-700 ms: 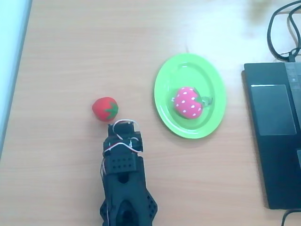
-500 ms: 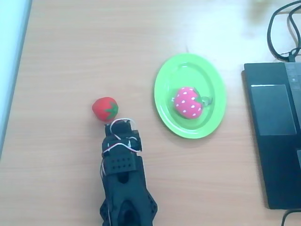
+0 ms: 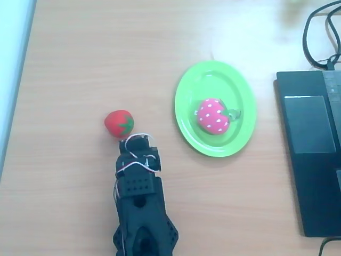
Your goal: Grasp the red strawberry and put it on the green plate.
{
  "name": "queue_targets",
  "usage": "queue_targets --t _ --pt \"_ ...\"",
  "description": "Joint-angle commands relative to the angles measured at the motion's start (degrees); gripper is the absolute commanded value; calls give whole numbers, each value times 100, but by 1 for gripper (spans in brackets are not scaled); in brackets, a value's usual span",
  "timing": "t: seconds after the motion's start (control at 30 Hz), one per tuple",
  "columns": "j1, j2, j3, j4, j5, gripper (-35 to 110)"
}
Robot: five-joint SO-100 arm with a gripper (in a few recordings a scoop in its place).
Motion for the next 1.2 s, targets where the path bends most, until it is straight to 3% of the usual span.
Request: queue_targets --t 0.0,1.17 --pt "-26 -202 -431 0 -158 4" --pt "-589 -3437 -1960 -1459 -1081 36"
